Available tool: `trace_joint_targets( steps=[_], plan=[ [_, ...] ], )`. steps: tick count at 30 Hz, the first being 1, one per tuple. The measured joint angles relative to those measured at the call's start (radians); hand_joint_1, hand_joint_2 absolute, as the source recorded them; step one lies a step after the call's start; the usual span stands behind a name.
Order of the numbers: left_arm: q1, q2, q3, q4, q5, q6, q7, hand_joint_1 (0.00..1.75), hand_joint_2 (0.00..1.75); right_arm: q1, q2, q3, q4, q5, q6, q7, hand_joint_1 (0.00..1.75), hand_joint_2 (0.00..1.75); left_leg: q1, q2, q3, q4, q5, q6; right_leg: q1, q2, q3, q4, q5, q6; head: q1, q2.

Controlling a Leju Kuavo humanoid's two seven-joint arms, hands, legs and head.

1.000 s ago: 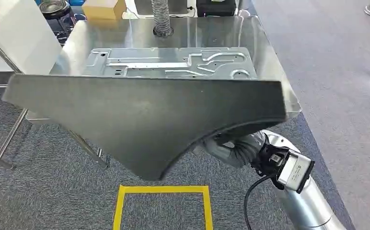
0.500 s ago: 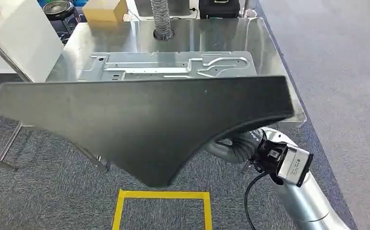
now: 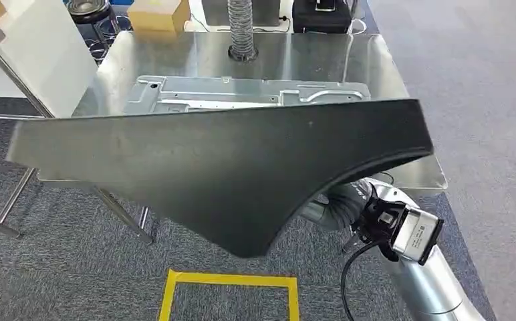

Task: Take the parts from the cabinet and place them on the table.

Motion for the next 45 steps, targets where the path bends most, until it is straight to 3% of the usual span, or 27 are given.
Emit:
trace_joint_targets(
  steps=[1, 4, 6, 7, 9, 11, 12, 13, 15, 17, 19, 21, 22, 25, 26, 27, 28, 30, 32, 35, 37, 38, 40, 41, 42, 43, 45],
  plan=[
    [-0.003, -0.002, 0.000, 0.000, 0.000, 0.000, 0.000, 0.00, 0.00, 0.001, 0.000, 0.000, 0.000, 0.002, -0.001, -0.006, 1.75, 1.75, -0.008, 0.000, -0.001, 0.006, -0.006, -0.007, 0.006, 0.000, 0.012, -0.010, -0.016, -0.003, -0.002, 0.000],
    [-0.005, -0.001, -0.002, 0.000, 0.000, 0.000, 0.003, 0.00, 0.00, 0.001, 0.002, -0.001, -0.006, 0.013, -0.004, -0.019, 1.75, 1.75, -0.001, 0.000, 0.001, -0.002, -0.012, -0.021, 0.009, 0.003, 0.011, -0.014, -0.024, -0.015, -0.002, 0.000],
    [-0.006, 0.002, -0.002, 0.000, 0.001, 0.000, 0.003, 0.00, 0.00, 0.001, 0.004, -0.002, -0.011, 0.020, -0.008, -0.022, 1.75, 1.75, -0.002, 0.002, 0.009, 0.007, -0.026, -0.032, -0.001, 0.003, 0.029, -0.032, -0.023, -0.024, -0.002, 0.000],
    [-0.008, 0.001, -0.003, 0.000, 0.001, 0.000, 0.003, 0.00, 0.00, -0.001, 0.005, -0.002, -0.011, 0.020, -0.013, -0.029, 1.75, 1.75, -0.001, 0.006, -0.010, 0.048, -0.045, -0.038, -0.003, 0.000, 0.037, -0.035, -0.027, -0.030, -0.011, 0.000],
    [-0.009, 0.003, -0.006, 0.000, 0.002, 0.002, 0.005, 0.00, 0.00, 0.001, 0.013, -0.002, -0.011, 0.020, -0.019, -0.046, 1.75, 1.75, 0.008, 0.007, -0.104, 0.217, -0.112, -0.050, -0.003, -0.003, 0.047, -0.036, -0.037, -0.034, -0.011, 0.000],
    [-0.004, 0.003, -0.008, 0.000, 0.002, 0.004, 0.009, 0.00, 0.00, 0.004, 0.022, -0.001, -0.011, 0.022, -0.019, -0.060, 1.75, 1.75, 0.013, 0.008, -0.182, 0.324, -0.123, -0.057, -0.003, -0.002, 0.059, -0.035, -0.049, -0.034, -0.011, 0.000],
    [-0.003, 0.003, -0.009, 0.000, 0.003, 0.005, 0.009, 0.00, 0.00, 0.004, 0.026, -0.001, -0.011, 0.024, -0.019, -0.062, 1.75, 1.75, 0.015, 0.008, -0.185, 0.305, -0.091, -0.058, -0.003, -0.001, 0.067, -0.035, -0.055, -0.033, -0.010, 0.000],
    [-0.003, 0.003, -0.009, 0.000, 0.003, 0.006, 0.009, 0.00, 0.00, 0.004, 0.029, -0.001, -0.011, 0.026, -0.019, -0.063, 1.75, 1.75, 0.017, 0.008, -0.166, 0.240, -0.037, -0.057, -0.003, -0.001, 0.078, -0.035, -0.062, -0.030, -0.010, 0.000],
    [-0.003, 0.004, -0.009, 0.000, 0.003, 0.007, 0.009, 0.00, 0.00, 0.004, 0.035, -0.001, -0.011, 0.027, -0.019, -0.064, 1.75, 1.75, 0.017, 0.010, -0.092, 0.050, 0.081, -0.049, -0.003, -0.001, 0.102, -0.036, -0.079, -0.023, -0.010, 0.000],
    [-0.005, 0.004, -0.009, 0.000, 0.003, 0.007, 0.009, 0.00, 0.00, 0.003, 0.039, -0.001, -0.011, 0.028, -0.019, -0.066, 1.75, 1.75, 0.008, 0.011, -0.073, 0.004, 0.065, -0.039, 0.002, 0.001, 0.101, -0.035, -0.086, -0.013, -0.010, 0.000],
    [-0.004, 0.004, -0.010, 0.000, 0.003, 0.008, 0.010, 0.00, 0.00, 0.004, 0.040, -0.001, -0.010, 0.029, -0.019, -0.065, 1.75, 1.75, 0.004, 0.010, -0.077, 0.011, 0.059, -0.029, -0.001, 0.000, 0.103, -0.044, -0.088, 0.000, -0.009, 0.000],
    [-0.003, 0.004, -0.010, 0.000, 0.003, 0.008, 0.010, 0.00, 0.00, 0.003, 0.041, -0.001, -0.013, 0.029, -0.019, -0.065, 1.75, 1.75, 0.016, 0.010, -0.057, -0.012, 0.062, -0.016, -0.001, -0.003, 0.116, -0.045, -0.100, 0.013, -0.009, 0.000],
    [-0.004, 0.004, -0.010, 0.000, 0.003, 0.008, 0.009, 0.00, 0.00, 0.000, 0.041, -0.001, -0.014, 0.030, -0.019, -0.067, 1.75, 1.75, 0.013, 0.009, -0.048, -0.018, 0.059, -0.010, 0.000, -0.003, 0.102, -0.008, -0.115, 0.014, -0.005, 0.000],
    [-0.007, 0.004, -0.014, 0.000, 0.003, 0.009, 0.008, 0.00, 0.00, 0.002, 0.041, 0.000, -0.013, 0.035, -0.026, -0.069, 1.75, 1.75, 0.008, 0.010, -0.036, -0.018, 0.046, 0.003, -0.002, -0.003, -0.043, 0.236, -0.202, 0.017, -0.002, 0.000],
    [-0.006, 0.004, -0.018, 0.000, 0.003, 0.009, 0.008, 0.00, 0.00, 0.002, 0.041, 0.001, -0.013, 0.038, -0.038, -0.069, 1.75, 1.75, 0.006, 0.009, -0.031, -0.016, 0.041, 0.003, -0.002, -0.003, -0.085, 0.288, -0.201, 0.018, -0.003, 0.000],
    [-0.005, 0.004, -0.021, 0.000, 0.003, 0.009, 0.008, 0.00, 0.00, 0.003, 0.041, 0.000, -0.013, 0.038, -0.045, -0.070, 1.75, 1.75, 0.005, 0.008, -0.024, -0.014, 0.034, 0.003, -0.002, -0.003, -0.096, 0.281, -0.174, 0.017, -0.002, 0.000],
    [-0.004, 0.004, -0.024, 0.000, 0.003, 0.009, 0.006, 0.00, 0.00, 0.004, 0.040, 0.000, -0.013, 0.042, -0.057, -0.073, 1.75, 1.75, 0.004, 0.007, -0.015, -0.012, 0.026, 0.002, -0.001, -0.003, -0.082, 0.227, -0.125, 0.015, -0.002, 0.000],
    [-0.004, 0.004, -0.026, 0.000, 0.003, 0.007, 0.002, 0.00, 0.00, 0.004, 0.040, -0.001, -0.023, 0.058, -0.079, -0.082, 1.75, 1.75, 0.002, 0.005, 0.004, -0.007, 0.008, -0.002, -0.001, -0.004, -0.016, 0.047, -0.009, 0.005, -0.002, 0.000],
    [-0.006, 0.005, -0.028, 0.000, 0.003, 0.006, 0.000, 0.00, 0.00, 0.006, 0.039, -0.003, -0.033, 0.073, -0.094, -0.089, 1.75, 1.75, -0.005, 0.002, 0.003, 0.001, -0.007, -0.014, 0.005, -0.004, 0.010, -0.022, -0.010, -0.002, -0.003, 0.000],
    [-0.005, 0.007, -0.032, 0.000, 0.005, 0.006, 0.000, 0.00, 0.00, 0.013, 0.038, -0.004, -0.061, 0.093, -0.113, -0.093, 1.75, 1.75, -0.002, 0.006, 0.009, -0.008, -0.016, -0.030, 0.008, 0.002, 0.010, -0.018, -0.019, -0.017, -0.003, 0.000],
    [-0.007, 0.012, -0.032, 0.000, 0.006, 0.006, 0.000, 0.00, 0.00, 0.012, 0.037, -0.008, -0.081, 0.097, -0.123, -0.093, 1.75, 1.75, 0.002, 0.007, 0.012, 0.016, -0.035, -0.044, -0.001, 0.002, 0.028, -0.031, -0.022, -0.027, -0.004, 0.000],
    [-0.007, 0.012, -0.032, 0.000, 0.006, 0.007, 0.000, 0.00, 0.00, 0.010, 0.037, -0.010, -0.088, 0.097, -0.127, -0.094, 1.75, 1.75, 0.003, 0.008, -0.016, 0.074, -0.065, -0.050, -0.001, 0.000, 0.032, -0.031, -0.026, -0.032, -0.006, 0.000],
    [-0.006, 0.015, -0.032, 0.000, 0.006, 0.008, 0.000, 0.00, 0.00, 0.011, 0.037, -0.010, -0.094, 0.094, -0.128, -0.095, 1.75, 1.75, 0.008, 0.008, -0.121, 0.258, -0.132, -0.060, -0.001, 0.000, 0.041, -0.031, -0.037, -0.034, -0.005, 0.000],
    [-0.002, 0.015, -0.033, 0.000, 0.006, 0.009, 0.000, 0.00, 0.00, 0.011, 0.036, -0.010, -0.094, 0.086, -0.129, -0.096, 1.75, 1.75, 0.010, 0.008, -0.163, 0.320, -0.140, -0.063, -0.001, 0.001, 0.048, -0.030, -0.043, -0.034, -0.006, 0.000],
    [0.000, 0.015, -0.033, 0.000, 0.006, 0.009, 0.000, 0.00, 0.00, 0.011, 0.034, -0.012, -0.094, 0.081, -0.129, -0.096, 1.75, 1.75, 0.011, 0.008, -0.181, 0.327, -0.118, -0.064, -0.001, 0.002, 0.056, -0.030, -0.048, -0.033, -0.006, 0.000],
    [0.001, 0.016, -0.033, 0.000, 0.007, 0.010, 0.000, 0.00, 0.00, 0.012, 0.029, -0.014, -0.095, 0.075, -0.129, -0.097, 1.75, 1.75, 0.012, 0.008, -0.176, 0.290, -0.077, -0.063, -0.001, 0.002, 0.066, -0.030, -0.056, -0.032, -0.006, 0.000],
    [0.001, 0.019, -0.033, 0.000, 0.007, 0.010, 0.000, 0.00, 0.00, 0.011, 0.022, -0.023, -0.103, 0.063, -0.129, -0.100, 1.75, 1.75, 0.012, 0.009, -0.112, 0.112, 0.043, -0.056, -0.002, 0.002, 0.092, -0.030, -0.072, -0.026, -0.006, 0.000]
  ],
)
